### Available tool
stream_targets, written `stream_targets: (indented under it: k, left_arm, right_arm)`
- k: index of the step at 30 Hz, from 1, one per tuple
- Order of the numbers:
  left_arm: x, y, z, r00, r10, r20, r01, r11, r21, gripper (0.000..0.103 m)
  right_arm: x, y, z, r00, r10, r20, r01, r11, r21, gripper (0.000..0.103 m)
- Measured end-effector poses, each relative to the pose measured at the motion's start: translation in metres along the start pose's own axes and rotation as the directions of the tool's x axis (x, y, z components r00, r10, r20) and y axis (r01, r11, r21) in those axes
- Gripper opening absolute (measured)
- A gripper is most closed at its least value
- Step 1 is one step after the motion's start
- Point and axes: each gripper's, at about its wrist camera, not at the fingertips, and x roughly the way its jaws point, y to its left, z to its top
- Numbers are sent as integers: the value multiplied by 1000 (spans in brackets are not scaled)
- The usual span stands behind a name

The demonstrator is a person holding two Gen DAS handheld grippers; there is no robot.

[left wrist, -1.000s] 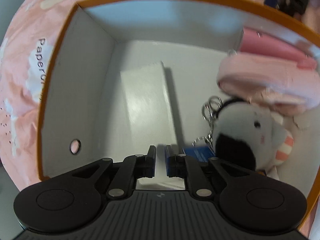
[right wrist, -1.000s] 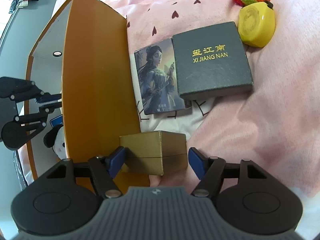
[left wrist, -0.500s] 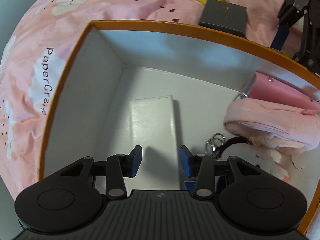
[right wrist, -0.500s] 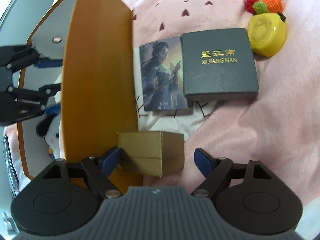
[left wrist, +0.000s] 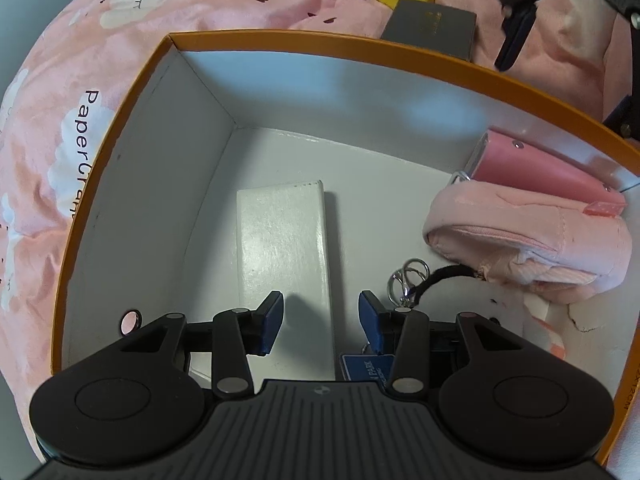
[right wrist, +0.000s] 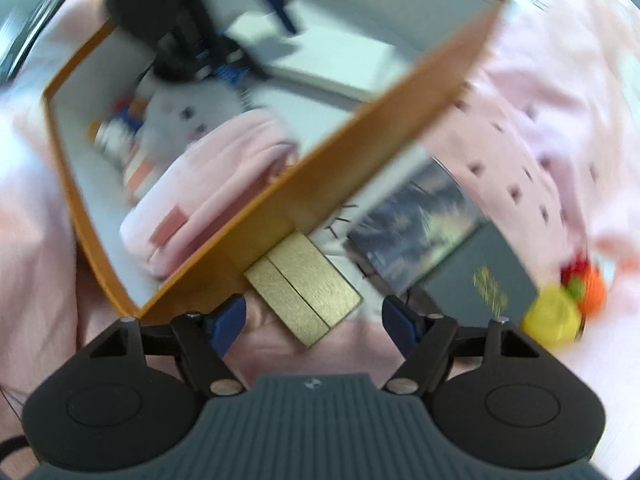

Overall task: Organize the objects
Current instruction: 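Grasp the small gold box with the right gripper and lift it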

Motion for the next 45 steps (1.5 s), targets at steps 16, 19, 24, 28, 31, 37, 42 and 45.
stream_targets:
  k: [16, 19, 24, 28, 31, 37, 42, 45]
  left_arm:
    - [28, 29, 30, 999, -39, 12, 39, 999, 14, 67]
    - [25, 28, 28, 998, -62, 10, 61, 996, 60, 66]
    - [18, 8, 16, 996, -92, -10, 92, 977, 194, 66]
    - [19, -4, 14, 993, -109, -34, 114, 955, 273, 66]
    - [19, -3, 15, 988, -144, -60, 155, 949, 276, 66]
    - [18, 4, 14, 978, -197, -76, 209, 947, 242, 67]
    - [7, 25, 2, 970, -243, -10, 243, 965, 97, 64]
    - [-6, 38, -10, 965, -257, 52, 256, 966, 30, 64]
  right_arm:
    - [6, 4, 17, 993, 34, -112, -60, 970, -237, 53]
    - [-8, -5, 13, 994, 6, -112, -25, 985, -172, 53]
    - [-47, -26, 12, 997, -44, -59, 41, 998, -50, 51]
    - [-70, -33, 32, 997, -62, 56, 70, 987, -146, 51]
    - [-77, -23, 47, 989, -93, 118, 121, 960, -253, 51]
    - [-93, -1, 79, 970, -120, 213, 216, 827, -518, 51]
    - [-88, 20, 94, 963, -115, 244, 255, 681, -686, 51]
    - [-73, 27, 100, 965, -124, 230, 259, 581, -772, 50]
